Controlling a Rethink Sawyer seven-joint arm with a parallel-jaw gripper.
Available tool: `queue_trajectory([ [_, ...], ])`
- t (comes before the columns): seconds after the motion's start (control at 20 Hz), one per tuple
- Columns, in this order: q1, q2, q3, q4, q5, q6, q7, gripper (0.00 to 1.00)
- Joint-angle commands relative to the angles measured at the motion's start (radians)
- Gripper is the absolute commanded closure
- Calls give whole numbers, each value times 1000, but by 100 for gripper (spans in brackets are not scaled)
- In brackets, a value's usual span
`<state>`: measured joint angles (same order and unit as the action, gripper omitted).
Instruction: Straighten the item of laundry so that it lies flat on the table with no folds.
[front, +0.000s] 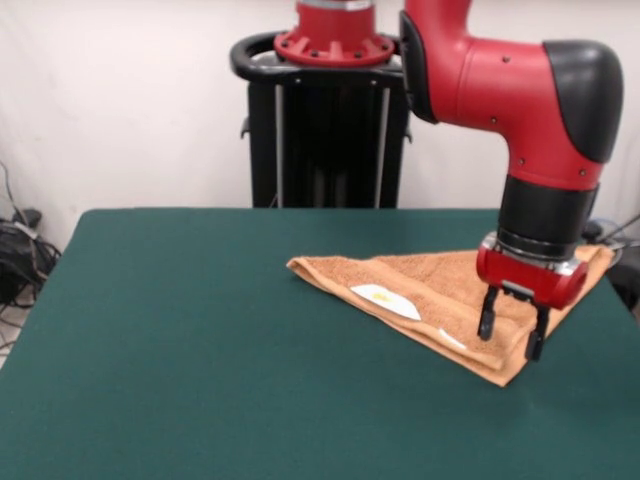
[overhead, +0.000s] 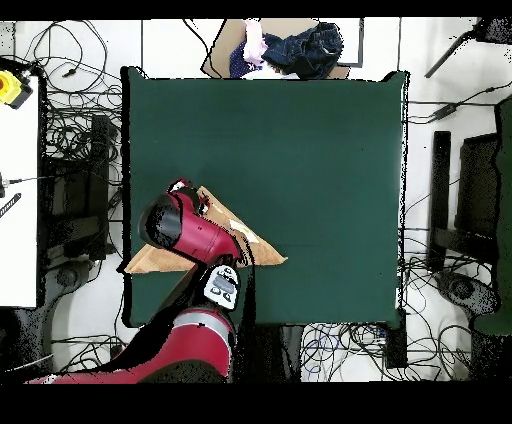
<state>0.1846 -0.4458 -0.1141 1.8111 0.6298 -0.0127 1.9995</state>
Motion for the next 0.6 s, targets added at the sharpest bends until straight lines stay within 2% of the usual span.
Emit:
queue_trajectory([
  [0.05,1,19,94,31,9,-39,242,0],
  [0.6,-12,3,85,72,-9,-41,238,0],
])
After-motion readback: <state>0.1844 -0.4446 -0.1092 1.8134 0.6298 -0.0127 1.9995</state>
